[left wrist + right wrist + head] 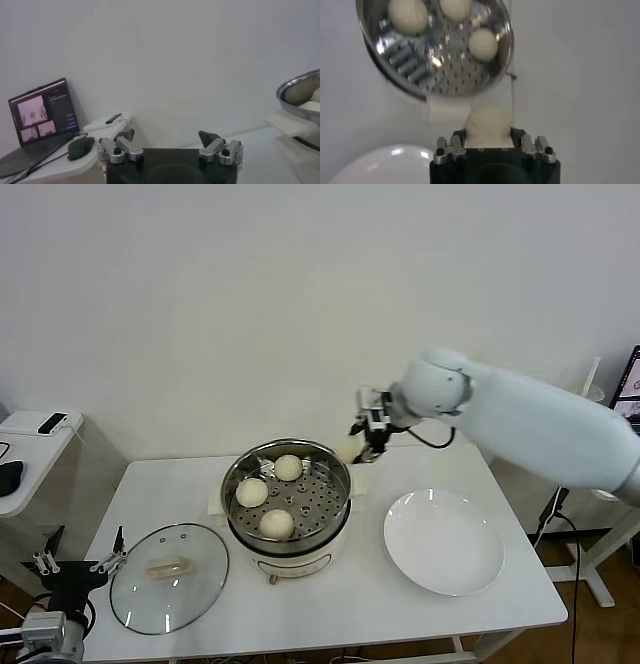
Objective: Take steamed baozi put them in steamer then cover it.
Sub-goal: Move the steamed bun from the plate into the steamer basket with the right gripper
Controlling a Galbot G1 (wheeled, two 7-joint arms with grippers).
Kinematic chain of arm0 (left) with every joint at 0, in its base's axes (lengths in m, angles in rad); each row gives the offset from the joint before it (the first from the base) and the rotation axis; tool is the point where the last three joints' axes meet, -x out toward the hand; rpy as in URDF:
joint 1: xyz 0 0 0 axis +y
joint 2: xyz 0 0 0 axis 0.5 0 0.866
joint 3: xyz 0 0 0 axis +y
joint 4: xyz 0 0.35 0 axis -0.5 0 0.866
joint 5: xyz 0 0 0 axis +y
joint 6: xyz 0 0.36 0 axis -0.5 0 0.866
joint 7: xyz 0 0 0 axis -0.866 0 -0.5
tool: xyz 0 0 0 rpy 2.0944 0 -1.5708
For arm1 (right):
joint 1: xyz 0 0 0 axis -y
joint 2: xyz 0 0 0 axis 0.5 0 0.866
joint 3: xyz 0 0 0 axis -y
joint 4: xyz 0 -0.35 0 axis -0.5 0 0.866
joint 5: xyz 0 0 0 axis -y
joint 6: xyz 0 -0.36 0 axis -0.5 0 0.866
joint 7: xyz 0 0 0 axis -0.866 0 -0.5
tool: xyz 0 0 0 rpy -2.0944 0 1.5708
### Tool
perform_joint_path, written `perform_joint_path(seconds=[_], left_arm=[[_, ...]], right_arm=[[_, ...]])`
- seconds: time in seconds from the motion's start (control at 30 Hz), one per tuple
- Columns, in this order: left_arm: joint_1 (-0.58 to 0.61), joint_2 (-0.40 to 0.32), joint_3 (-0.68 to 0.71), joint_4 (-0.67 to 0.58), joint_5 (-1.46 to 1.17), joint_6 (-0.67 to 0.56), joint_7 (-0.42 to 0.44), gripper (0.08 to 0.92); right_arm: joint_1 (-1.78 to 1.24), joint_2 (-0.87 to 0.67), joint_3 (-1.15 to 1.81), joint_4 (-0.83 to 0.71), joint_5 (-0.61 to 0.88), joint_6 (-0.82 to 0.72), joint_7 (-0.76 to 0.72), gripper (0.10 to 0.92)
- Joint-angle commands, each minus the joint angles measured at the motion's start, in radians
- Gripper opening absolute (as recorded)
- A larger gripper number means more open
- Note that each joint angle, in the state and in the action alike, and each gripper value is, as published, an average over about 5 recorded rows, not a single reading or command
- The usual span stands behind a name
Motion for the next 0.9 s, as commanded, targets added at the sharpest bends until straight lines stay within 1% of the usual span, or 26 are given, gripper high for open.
perform_joint_path(seconds=[0.03, 0.47, 0.9], left_arm=[[-0.003, 0.004, 0.0, 0.0, 0.0, 0.001, 0.001, 0.823], [-0.017, 0.001, 0.007, 0.008, -0.002, 0.001, 0.003, 0.823], [-0.02, -0.002, 0.012, 0.01, -0.001, 0.0, 0.002, 0.823]], right_arm=[[-0.019, 0.183, -0.074, -0.033, 0.131, -0.077, 0.088, 0.577], [-0.132, 0.24, -0.075, -0.115, 0.061, -0.133, 0.149, 0.577], [-0.169, 0.215, -0.059, -0.122, 0.003, -0.133, 0.142, 0.577]])
